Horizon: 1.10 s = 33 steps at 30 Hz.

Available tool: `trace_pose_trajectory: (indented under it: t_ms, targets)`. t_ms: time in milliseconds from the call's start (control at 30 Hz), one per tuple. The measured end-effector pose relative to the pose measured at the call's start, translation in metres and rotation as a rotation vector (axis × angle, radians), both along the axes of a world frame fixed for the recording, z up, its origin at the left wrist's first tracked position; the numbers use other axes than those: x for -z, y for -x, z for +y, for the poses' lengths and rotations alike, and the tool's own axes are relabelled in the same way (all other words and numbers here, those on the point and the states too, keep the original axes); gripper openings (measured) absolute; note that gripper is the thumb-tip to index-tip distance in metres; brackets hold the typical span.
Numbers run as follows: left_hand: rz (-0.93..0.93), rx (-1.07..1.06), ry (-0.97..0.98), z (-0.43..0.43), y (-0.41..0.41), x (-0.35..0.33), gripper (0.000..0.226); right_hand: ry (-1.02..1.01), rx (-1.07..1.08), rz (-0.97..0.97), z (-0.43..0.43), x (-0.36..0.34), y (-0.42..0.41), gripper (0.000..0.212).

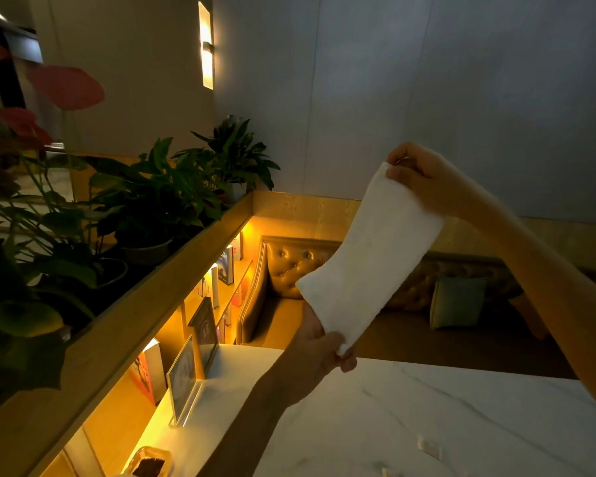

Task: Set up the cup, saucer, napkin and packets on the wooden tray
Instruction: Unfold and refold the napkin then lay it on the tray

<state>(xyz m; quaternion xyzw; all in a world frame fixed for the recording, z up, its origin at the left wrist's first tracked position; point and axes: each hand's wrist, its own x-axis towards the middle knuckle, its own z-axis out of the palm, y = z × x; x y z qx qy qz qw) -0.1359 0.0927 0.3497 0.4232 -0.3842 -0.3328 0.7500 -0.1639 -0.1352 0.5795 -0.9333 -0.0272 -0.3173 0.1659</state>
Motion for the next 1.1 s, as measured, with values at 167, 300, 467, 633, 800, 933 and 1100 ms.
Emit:
trace_pose_trajectory:
  t_ms: [167,300,467,633,800,933,1100]
  targets:
    - [-0.034,0.167,0.041,0.020,-0.003,-0.013,0.078,0.005,0.011,-0.004,-0.005,0.010,0.001,0.010]
    - [-0.025,0.119,-0.121,0.017,0.005,-0.034,0.064,0.022,-0.010,-0.006,-0.003,0.021,-0.003,0.011]
    - [-0.001,0.014,-0.045,0.020,0.010,-0.030,0.105,0.014,-0.040,-0.014,0.001,0.025,-0.007,0.010]
    - [-0.073,-0.048,-0.148,0.016,0.005,-0.018,0.105,0.040,-0.033,-0.009,0.001,0.026,-0.006,0.010]
    - [0.168,0.103,-0.035,0.033,-0.008,-0.006,0.075,0.015,-0.014,0.000,-0.007,0.025,0.003,0.014]
    - [0.312,0.132,-0.010,0.037,-0.013,0.002,0.060,-0.041,-0.031,0.008,-0.002,0.027,0.009,0.009]
    - [0.427,0.023,-0.074,0.011,0.001,-0.003,0.083,-0.059,-0.084,0.025,0.020,0.026,0.005,0.010]
